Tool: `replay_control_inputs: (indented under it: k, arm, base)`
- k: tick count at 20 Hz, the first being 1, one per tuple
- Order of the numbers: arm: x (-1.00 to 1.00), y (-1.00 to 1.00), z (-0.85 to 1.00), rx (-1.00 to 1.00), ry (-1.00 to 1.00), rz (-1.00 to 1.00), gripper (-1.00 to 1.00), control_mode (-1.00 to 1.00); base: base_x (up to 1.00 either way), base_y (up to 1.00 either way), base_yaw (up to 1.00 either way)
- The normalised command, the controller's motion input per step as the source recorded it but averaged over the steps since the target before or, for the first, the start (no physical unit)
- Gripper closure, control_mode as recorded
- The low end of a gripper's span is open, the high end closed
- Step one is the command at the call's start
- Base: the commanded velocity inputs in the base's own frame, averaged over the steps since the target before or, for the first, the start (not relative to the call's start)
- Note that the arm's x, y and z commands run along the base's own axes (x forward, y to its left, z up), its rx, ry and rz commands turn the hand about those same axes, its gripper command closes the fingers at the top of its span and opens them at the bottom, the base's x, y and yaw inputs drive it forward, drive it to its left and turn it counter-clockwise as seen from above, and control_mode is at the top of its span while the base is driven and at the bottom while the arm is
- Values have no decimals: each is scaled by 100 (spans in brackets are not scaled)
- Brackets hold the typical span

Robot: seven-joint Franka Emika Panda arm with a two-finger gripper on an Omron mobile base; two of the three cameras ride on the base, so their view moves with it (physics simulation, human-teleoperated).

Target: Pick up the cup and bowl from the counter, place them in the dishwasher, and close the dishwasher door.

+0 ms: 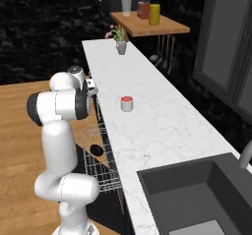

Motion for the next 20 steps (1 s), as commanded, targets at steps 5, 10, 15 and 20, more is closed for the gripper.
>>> replay_control_inputs:
  k: [5, 10, 15, 20]
  arm:
    - [18, -73, 8, -13, 1, -5, -100, -100]
    - [28, -59, -6, -9, 1, -4, -100, -100]
    - [49, -36, -16, -3, 0, 0, -100, -100]
    - [47, -29, -30, -4, 0, 0, -100, -100]
  base:
    - [0, 0, 0]
    - [0, 0, 0]
    - [0, 0, 0]
    - [0, 0, 0]
